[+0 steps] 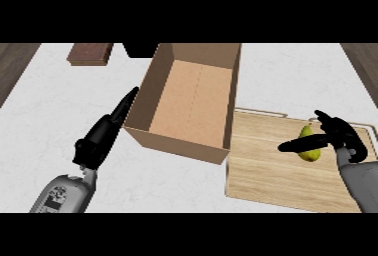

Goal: Pick the pear from the tray and place it in the cardboard box

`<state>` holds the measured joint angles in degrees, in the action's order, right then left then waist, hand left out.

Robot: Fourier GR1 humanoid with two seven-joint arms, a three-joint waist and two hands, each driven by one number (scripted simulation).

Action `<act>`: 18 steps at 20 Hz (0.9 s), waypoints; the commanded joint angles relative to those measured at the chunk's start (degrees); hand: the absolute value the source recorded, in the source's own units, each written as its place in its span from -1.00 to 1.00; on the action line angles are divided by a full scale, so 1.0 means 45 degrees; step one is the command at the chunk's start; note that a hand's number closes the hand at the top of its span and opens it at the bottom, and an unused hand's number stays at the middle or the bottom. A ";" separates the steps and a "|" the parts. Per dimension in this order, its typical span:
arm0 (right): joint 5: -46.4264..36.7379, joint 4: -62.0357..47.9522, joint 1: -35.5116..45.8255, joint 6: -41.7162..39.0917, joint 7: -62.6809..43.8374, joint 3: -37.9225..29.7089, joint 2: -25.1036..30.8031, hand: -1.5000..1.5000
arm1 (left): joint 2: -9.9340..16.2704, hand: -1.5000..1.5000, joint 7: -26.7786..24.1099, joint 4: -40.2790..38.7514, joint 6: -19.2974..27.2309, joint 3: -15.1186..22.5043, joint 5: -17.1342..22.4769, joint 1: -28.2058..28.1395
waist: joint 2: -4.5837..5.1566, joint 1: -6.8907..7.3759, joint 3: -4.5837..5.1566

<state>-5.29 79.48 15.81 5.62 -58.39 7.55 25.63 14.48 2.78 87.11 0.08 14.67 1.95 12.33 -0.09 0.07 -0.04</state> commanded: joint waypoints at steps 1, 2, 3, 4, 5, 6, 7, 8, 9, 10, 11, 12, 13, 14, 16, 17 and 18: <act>-0.0033 0.0168 -0.0297 -0.0845 -0.0300 -0.0398 -0.0309 -1.00 | -0.0519 0.00 0.0095 -0.0160 -0.0256 -0.0173 -0.0446 0.0020 | 0.0014 -0.0027 0.0009; -0.0824 0.0093 -0.0177 0.0043 -0.0621 0.0211 -0.1032 -1.00 | -0.0256 0.00 0.0406 0.0007 -0.0498 -0.0375 -0.0368 0.0108 | 0.0015 -0.0008 0.0009; -0.0732 -0.1031 -0.0722 -0.0222 0.1094 -0.0071 -0.0845 -1.00 | -0.0201 0.00 -0.0306 -0.0357 -0.0551 -0.0526 -0.0386 -0.0104 | 0.0027 -0.0005 0.0007; -0.0635 -0.1794 0.0827 -0.0437 0.0350 -0.0639 -0.1035 -1.00 | -0.0718 0.00 0.0459 -0.0066 -0.0268 -0.0396 -0.0616 0.0151 | 0.0028 0.0031 0.0006; -0.0730 0.0778 -0.0484 -0.0639 -0.0909 -0.0148 -0.0777 -1.00 | -0.0304 0.00 0.0989 0.0220 -0.0727 -0.0964 -0.0244 0.0573 | 0.0004 -0.0046 0.0010; -0.0728 -0.1550 -0.0022 -0.0735 0.0795 -0.0457 -0.1048 -1.00 | -0.0553 0.00 0.0185 -0.0072 -0.0680 -0.0402 -0.0692 -0.0244 | 0.0025 0.0018 0.0007; -0.0785 -0.0771 0.0681 -0.0701 -0.0595 -0.0410 -0.1269 -1.00 | -0.0394 0.00 0.0683 0.1149 -0.0914 -0.0438 -0.0440 -0.0736 | 0.0010 0.0047 0.0008; -0.0753 -0.0826 0.0092 -0.1243 -0.0005 -0.0655 -0.0861 -1.00 | -0.0816 0.00 0.0379 0.0932 -0.0377 -0.0258 -0.1083 -0.0824 | 0.0012 0.0013 0.0008; -0.1161 -0.1912 0.0482 -0.0727 0.0451 -0.0545 -0.1324 -1.00 | -0.0750 0.00 0.0672 0.1300 -0.0597 -0.0240 -0.0882 -0.1109 | 0.0019 0.0054 0.0006; -0.1574 -0.1978 0.0191 -0.0339 0.0631 -0.0084 -0.1628 -1.00 | -0.0820 0.00 0.0350 -0.0723 -0.0759 -0.0865 -0.0799 0.0647 | 0.0041 -0.0020 0.0008; -0.1190 -0.0940 -0.0136 -0.1240 0.0026 -0.0557 -0.1048 -1.00 | -0.0812 0.00 -0.0045 -0.0118 -0.0893 -0.0947 -0.0770 -0.0254 | 0.0017 -0.0023 0.0010; -0.1656 -0.2113 0.0085 -0.0680 0.0640 -0.0271 -0.1474 -1.00 | -0.0795 0.00 0.0616 0.0642 -0.0846 -0.0748 -0.0749 -0.0240 | 0.0024 0.0032 0.0006; -0.1234 -0.1461 -0.0320 -0.1314 0.0475 -0.0584 -0.0989 -1.00 | -0.0651 0.00 0.0627 0.0935 -0.0862 -0.0737 -0.0868 -0.0702 | 0.0011 0.0010 0.0007; -0.1825 -0.1743 -0.0026 -0.0773 0.0405 -0.0122 -0.1562 -1.00 | -0.0916 0.00 0.0290 -0.0214 -0.0977 -0.0850 -0.0886 0.0137 | 0.0029 -0.0015 0.0009; -0.1973 -0.1621 -0.0445 -0.0582 0.0624 -0.0157 -0.1684 -1.00 | -0.0830 0.00 0.0223 0.0571 -0.0851 -0.0739 -0.1057 -0.0764 | 0.0013 0.0008 0.0008; -0.1645 -0.1504 -0.0187 -0.1052 0.0443 -0.0501 -0.1431 -1.00 | -0.1327 0.00 0.0290 0.0216 -0.0489 -0.0436 -0.1443 -0.0401 | 0.0017 -0.0022 0.0008; -0.1505 -0.1667 0.0122 -0.1124 0.0411 -0.0591 -0.1615 1.00 | -0.0734 0.00 -0.0397 0.0008 -0.1184 -0.0936 -0.0993 -0.0790 | 0.0023 0.0010 0.0010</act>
<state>-12.71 74.02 16.28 1.96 -55.92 5.86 19.56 10.59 3.35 88.48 -3.58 11.38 -2.49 10.26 -0.74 0.21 0.86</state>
